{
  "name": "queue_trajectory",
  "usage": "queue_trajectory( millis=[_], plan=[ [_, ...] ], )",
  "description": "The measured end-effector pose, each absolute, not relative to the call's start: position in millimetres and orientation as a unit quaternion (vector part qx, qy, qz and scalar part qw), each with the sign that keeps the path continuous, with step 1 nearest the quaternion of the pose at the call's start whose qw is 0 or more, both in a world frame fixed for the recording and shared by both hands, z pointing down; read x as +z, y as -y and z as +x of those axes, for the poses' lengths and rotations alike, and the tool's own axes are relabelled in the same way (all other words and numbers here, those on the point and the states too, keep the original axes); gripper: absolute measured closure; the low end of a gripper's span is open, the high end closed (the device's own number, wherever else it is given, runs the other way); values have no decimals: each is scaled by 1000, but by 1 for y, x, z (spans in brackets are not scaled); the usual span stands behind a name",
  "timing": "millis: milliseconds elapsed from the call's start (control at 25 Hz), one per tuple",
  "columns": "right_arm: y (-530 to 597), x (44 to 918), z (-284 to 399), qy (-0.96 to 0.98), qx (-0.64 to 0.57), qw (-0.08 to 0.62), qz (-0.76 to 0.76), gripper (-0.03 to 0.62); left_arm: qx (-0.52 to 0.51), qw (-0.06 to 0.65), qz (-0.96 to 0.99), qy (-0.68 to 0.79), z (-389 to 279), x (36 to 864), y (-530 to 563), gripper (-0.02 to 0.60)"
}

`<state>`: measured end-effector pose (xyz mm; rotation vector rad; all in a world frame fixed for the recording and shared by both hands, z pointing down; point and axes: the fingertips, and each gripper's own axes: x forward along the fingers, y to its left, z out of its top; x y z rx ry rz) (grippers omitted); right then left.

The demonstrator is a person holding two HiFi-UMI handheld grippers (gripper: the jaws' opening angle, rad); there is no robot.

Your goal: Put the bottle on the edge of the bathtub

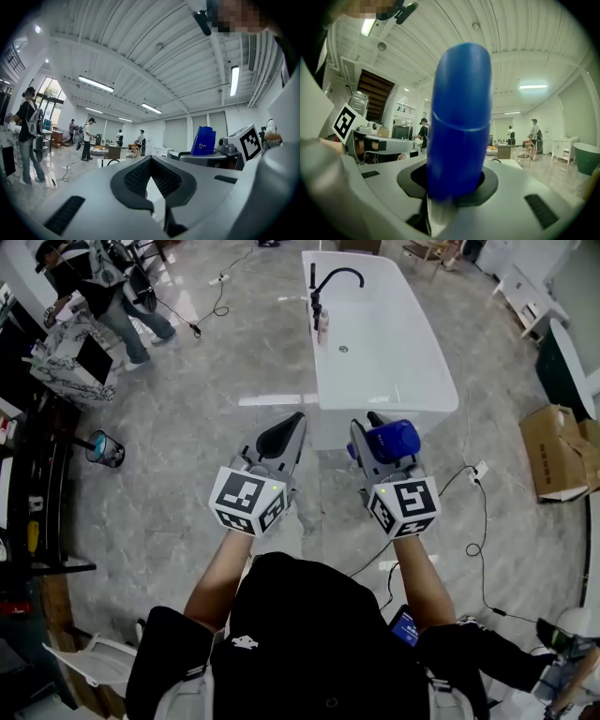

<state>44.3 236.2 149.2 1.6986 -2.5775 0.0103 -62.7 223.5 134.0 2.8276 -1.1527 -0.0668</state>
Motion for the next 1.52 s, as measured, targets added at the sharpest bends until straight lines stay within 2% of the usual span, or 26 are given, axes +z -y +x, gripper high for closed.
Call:
queue_trajectory(
  millis=[600,1520],
  plan=[
    [-35,154,27,828,19,38,559,468,-10,66,932,355,-75,140,-22,569],
    [132,244,80,832,77,88,542,468,39,124,921,366,-21,227,137,569]
  ],
)
